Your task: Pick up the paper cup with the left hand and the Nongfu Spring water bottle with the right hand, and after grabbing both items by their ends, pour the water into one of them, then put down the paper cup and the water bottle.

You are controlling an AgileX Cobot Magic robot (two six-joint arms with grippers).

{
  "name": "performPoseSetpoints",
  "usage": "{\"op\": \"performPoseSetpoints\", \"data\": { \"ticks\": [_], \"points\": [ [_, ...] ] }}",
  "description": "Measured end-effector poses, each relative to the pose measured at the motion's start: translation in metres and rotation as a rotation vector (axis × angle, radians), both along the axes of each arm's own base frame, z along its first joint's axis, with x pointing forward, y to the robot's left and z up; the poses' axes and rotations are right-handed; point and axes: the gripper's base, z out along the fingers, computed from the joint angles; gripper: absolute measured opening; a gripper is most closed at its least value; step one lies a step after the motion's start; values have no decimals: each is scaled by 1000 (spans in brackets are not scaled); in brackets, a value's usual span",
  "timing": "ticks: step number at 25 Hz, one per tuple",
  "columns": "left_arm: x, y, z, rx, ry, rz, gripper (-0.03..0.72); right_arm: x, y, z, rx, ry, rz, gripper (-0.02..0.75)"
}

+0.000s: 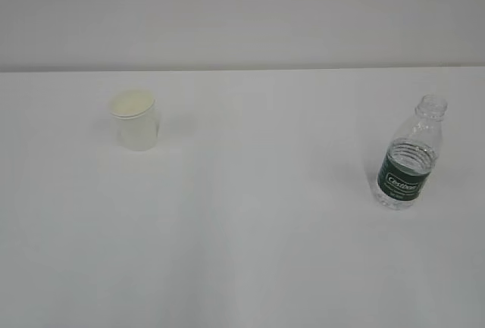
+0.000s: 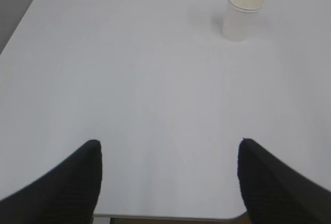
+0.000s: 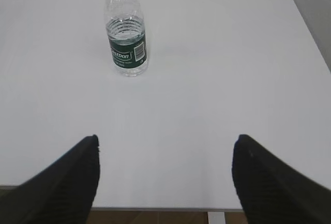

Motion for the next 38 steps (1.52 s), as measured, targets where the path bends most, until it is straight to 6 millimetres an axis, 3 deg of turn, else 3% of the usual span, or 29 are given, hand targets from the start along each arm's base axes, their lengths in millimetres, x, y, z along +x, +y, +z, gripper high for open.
{"op": "performPoseSetpoints", "data": {
  "ticks": [38],
  "points": [
    [0,0,0,0,0,0,576,0,0,0,1,0,0,594]
  ]
}}
